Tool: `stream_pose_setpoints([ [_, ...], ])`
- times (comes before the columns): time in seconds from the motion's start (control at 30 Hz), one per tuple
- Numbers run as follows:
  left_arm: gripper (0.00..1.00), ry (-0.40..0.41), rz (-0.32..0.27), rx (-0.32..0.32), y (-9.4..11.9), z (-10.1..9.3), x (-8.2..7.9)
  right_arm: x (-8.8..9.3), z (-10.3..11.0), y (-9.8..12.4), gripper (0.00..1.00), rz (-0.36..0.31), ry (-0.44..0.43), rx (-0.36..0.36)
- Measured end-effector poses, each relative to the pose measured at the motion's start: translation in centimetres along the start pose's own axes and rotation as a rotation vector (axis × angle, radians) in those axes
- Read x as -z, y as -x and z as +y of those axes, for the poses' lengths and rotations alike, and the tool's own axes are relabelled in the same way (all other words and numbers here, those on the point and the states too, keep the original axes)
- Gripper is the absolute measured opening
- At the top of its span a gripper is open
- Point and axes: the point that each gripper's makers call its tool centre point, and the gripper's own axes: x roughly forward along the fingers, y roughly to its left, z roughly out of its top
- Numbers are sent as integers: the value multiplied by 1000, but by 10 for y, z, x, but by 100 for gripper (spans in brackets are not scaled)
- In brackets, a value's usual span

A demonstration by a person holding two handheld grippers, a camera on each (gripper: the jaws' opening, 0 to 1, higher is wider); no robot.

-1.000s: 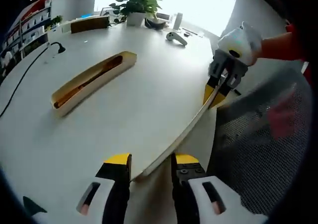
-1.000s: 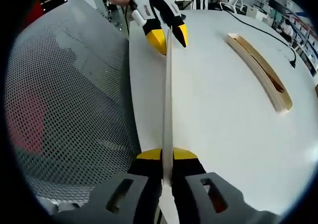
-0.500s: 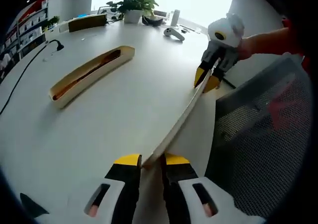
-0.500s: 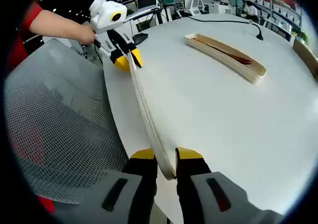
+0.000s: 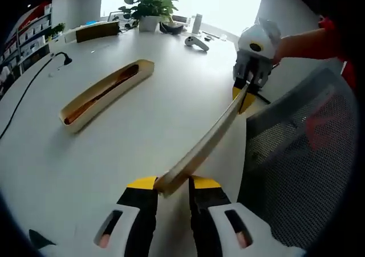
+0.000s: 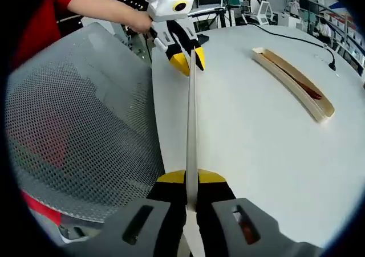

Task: Arrange the utensils inside the cutlery case until each visible utensil rests in its matching compartment.

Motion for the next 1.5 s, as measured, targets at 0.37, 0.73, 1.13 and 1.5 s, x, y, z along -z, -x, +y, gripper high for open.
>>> stream_pose_setpoints([
  [0.37,29,55,-89,-30,18,15,-18,-30,7,7,0,-124,-148,-58],
  [0.73,38,29,-101,-85,23,26,-34,-45,6,8,0,-207,-228,-47],
  [1.13,60,-121,-77,-140,44,40,-59,-69,6,22,0,-366,-449,-108],
  [1.5,62,-252,-17,-161,59,57,-71,-90,-11,41,0,-535,-658,-138],
])
